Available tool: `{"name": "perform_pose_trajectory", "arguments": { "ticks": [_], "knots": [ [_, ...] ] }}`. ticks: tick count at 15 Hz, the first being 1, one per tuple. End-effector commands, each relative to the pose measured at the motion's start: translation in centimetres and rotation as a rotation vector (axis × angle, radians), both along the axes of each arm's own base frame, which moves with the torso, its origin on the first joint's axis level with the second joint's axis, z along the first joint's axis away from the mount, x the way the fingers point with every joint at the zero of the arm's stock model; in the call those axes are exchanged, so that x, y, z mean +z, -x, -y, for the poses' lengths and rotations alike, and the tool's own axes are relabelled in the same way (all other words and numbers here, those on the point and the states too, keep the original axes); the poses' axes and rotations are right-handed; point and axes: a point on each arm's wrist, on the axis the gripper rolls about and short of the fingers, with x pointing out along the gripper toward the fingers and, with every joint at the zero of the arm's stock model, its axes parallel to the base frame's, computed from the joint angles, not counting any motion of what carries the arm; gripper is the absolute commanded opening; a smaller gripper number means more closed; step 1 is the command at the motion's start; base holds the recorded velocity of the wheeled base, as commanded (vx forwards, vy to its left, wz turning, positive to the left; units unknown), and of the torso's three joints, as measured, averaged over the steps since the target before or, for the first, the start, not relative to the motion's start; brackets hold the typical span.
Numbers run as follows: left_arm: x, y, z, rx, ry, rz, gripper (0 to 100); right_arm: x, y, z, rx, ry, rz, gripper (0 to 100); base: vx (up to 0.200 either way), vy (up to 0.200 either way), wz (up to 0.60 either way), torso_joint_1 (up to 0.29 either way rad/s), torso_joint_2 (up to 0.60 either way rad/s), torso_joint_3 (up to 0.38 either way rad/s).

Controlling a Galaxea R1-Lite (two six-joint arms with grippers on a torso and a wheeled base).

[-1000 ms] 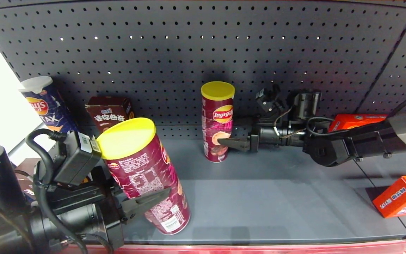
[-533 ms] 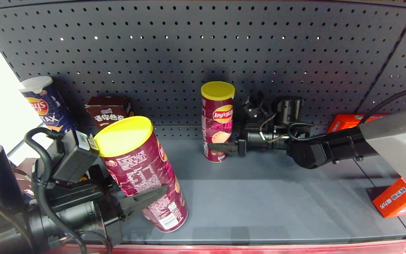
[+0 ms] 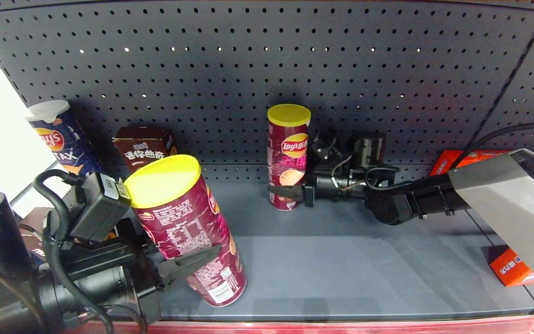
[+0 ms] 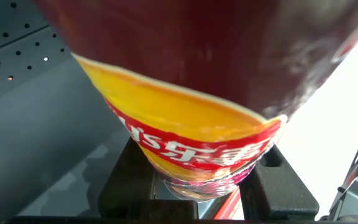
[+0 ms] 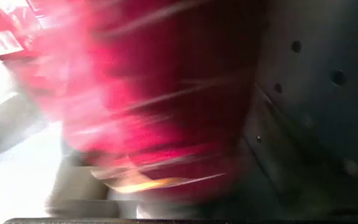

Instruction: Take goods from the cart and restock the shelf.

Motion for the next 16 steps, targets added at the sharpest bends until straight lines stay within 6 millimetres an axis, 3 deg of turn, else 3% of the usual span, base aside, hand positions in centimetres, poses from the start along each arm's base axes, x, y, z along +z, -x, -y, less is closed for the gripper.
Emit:
{"name": "perform_pose_trajectory", "arguments": {
  "ticks": [1,7,11,16],
  "knots": [
    [0.0,0.0,0.0,0.000,0.000,-0.001,0,-0.4,0.0,-0.3,0.006,0.004,-0.008,0,0.000,0.000,0.00,0.000,0.00,0.000],
    [0.0,0.0,0.0,0.001,0.006,-0.007,0,2.9,2.9,0.9,-0.030,-0.007,0.015,0,0.000,0.000,0.00,0.000,0.00,0.000],
    [-0.5,0.3,-0.4,0.010,-0.001,-0.022,0,5.6,9.1,3.1,-0.077,0.000,0.001,0,0.000,0.000,0.00,0.000,0.00,0.000],
    [-0.7,0.6,-0.6,0.014,-0.002,-0.026,0,5.4,16.1,4.6,-0.144,-0.021,-0.039,0,0.000,0.000,0.00,0.000,0.00,0.000]
  ]
}}
